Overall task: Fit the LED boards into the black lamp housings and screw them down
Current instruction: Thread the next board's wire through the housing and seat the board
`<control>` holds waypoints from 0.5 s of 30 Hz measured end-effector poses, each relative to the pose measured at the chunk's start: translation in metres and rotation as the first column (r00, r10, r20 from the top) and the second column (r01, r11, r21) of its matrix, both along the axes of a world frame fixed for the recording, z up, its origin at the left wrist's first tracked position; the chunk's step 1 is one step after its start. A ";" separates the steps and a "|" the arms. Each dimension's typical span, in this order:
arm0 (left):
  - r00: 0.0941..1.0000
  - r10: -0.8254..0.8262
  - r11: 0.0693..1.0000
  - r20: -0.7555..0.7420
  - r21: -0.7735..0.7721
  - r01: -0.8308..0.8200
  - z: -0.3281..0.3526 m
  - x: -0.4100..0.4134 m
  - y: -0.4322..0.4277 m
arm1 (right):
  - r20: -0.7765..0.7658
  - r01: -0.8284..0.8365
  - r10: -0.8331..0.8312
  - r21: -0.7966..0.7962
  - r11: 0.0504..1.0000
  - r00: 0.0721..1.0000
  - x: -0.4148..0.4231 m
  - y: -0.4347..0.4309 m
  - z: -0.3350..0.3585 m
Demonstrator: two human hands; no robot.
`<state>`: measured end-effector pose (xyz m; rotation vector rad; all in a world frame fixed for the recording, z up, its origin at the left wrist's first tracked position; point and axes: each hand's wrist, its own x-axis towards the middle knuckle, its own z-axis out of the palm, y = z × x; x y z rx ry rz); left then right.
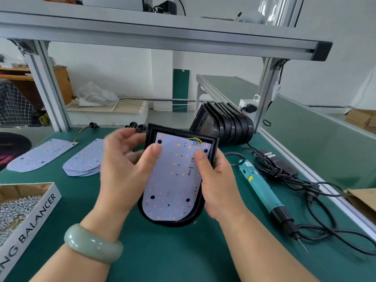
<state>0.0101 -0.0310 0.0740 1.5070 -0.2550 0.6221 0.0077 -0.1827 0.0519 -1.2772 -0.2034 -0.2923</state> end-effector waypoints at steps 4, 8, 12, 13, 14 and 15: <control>0.978 -0.035 0.987 -0.206 0.144 0.065 -0.006 0.004 0.002 | -0.025 0.006 -0.008 -0.050 0.999 1.000 -0.004 0.002 0.002; 0.962 -0.141 0.990 -0.234 -0.043 0.135 -0.008 0.005 -0.005 | -0.013 0.023 -0.024 -0.049 0.999 1.000 -0.005 -0.005 0.010; 0.921 -0.281 0.956 -0.270 -0.167 0.243 -0.010 0.003 -0.010 | -0.011 0.038 -0.038 -0.054 0.998 0.999 -0.005 -0.009 0.013; 0.921 -0.271 0.960 -0.281 -0.145 0.238 -0.010 0.003 -0.009 | -0.016 0.022 -0.022 -0.046 0.999 1.000 -0.004 -0.010 0.013; 0.921 -0.257 0.965 -0.292 -0.125 0.230 -0.010 0.002 -0.008 | -0.018 -0.015 0.014 -0.035 0.999 1.000 -0.004 -0.011 0.013; 0.921 -0.242 0.969 -0.305 -0.121 0.214 -0.008 0.002 -0.007 | -0.012 -0.075 0.075 -0.028 0.997 0.997 -0.003 -0.013 0.013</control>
